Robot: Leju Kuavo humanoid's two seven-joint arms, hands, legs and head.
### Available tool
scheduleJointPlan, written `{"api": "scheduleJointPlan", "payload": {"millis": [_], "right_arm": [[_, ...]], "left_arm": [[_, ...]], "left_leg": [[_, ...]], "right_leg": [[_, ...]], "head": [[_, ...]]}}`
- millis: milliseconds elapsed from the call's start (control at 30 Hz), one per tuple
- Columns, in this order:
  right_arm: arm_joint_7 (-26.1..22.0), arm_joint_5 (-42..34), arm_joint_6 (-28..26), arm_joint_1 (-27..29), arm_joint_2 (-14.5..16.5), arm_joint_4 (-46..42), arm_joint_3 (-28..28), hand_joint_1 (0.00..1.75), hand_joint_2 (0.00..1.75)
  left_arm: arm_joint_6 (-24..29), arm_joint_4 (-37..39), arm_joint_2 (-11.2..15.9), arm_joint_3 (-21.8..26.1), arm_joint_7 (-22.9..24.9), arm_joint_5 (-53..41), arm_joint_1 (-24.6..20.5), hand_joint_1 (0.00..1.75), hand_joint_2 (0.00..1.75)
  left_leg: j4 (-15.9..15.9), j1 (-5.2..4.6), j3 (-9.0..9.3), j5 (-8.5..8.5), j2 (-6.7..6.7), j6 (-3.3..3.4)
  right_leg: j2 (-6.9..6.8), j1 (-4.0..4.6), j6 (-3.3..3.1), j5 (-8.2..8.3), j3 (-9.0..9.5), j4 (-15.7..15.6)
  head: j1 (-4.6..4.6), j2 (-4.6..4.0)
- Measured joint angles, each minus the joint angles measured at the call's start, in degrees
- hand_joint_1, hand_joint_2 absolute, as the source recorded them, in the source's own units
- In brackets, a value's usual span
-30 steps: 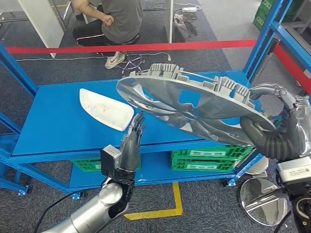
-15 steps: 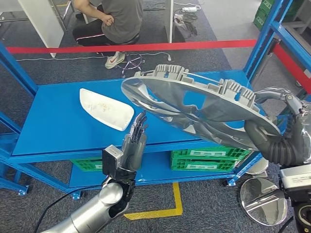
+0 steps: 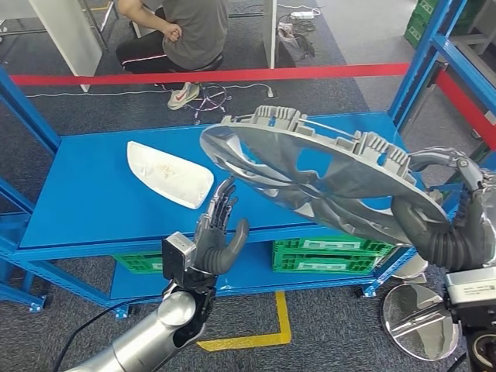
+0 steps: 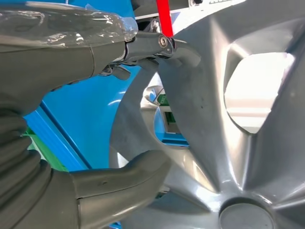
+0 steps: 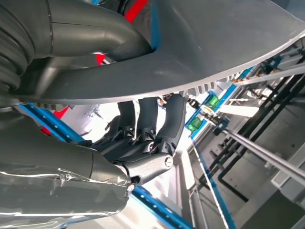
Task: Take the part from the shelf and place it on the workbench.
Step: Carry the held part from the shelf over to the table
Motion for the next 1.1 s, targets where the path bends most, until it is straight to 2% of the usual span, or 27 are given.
{"api": "scheduleJointPlan", "payload": {"millis": [600, 1100], "right_arm": [[-0.19, -0.26, -3.33, 2.75, 0.00, 0.02, 0.19, 1.75, 1.75], [-0.01, 0.91, -3.49, 3.48, -0.06, 0.03, 0.64, 1.75, 1.75]], "left_arm": [[0.67, -0.02, 0.00, 0.00, -0.01, 0.28, -0.03, 0.00, 1.75], [0.88, -0.02, 0.00, 0.00, -0.15, 0.91, -0.17, 0.00, 1.75]], "left_leg": [[0.00, 0.00, -0.01, 0.00, 0.00, 0.00], [0.00, 0.00, 0.00, 0.00, 0.00, 0.00]], "right_leg": [[0.01, 0.00, 0.00, 0.00, 0.00, 0.00], [0.01, 0.00, 0.00, 0.00, 0.00, 0.00]], "head": [[-0.01, 0.00], [-0.01, 0.00]]}}
